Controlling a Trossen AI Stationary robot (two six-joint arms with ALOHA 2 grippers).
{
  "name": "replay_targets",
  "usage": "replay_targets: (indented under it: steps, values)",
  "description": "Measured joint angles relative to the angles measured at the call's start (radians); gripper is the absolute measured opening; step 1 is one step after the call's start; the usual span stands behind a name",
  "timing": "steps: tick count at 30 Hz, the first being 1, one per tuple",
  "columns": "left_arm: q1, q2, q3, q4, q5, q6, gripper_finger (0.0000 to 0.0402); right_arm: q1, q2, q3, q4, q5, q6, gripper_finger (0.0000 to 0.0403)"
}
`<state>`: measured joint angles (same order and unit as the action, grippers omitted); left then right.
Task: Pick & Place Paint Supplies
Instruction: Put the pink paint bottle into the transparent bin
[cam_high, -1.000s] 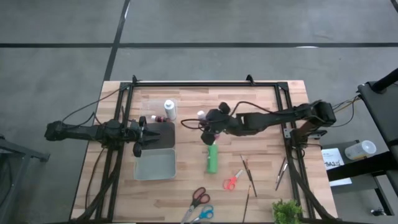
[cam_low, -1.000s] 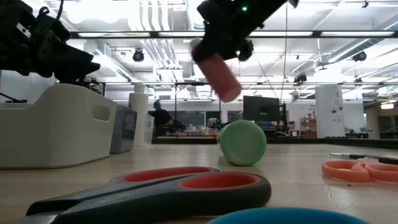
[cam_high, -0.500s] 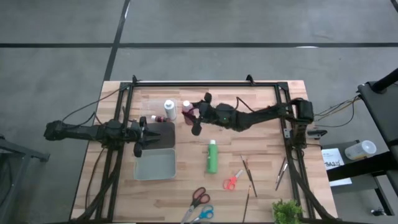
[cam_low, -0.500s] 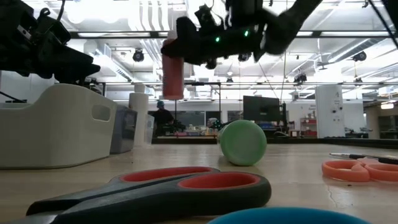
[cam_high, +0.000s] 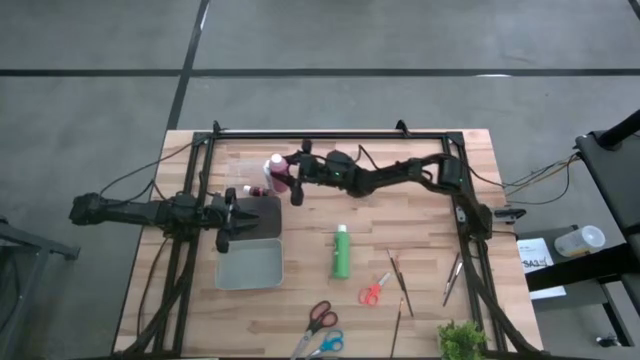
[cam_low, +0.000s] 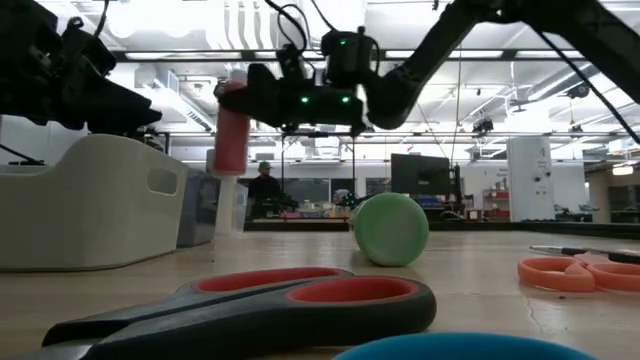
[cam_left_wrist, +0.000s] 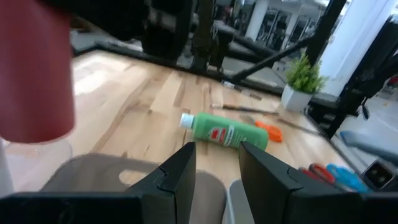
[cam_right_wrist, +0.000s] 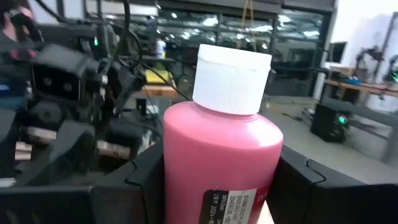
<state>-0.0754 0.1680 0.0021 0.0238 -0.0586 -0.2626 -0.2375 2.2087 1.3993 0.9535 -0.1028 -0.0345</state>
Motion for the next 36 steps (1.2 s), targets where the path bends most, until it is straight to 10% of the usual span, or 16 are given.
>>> replay_targets:
  steps: [36]
  values:
    - [0.0,0.011,0.0,0.001,0.0,0.0,0.013,-0.016,0.13,0.139,-0.191,-0.029,0.049,0.0205]
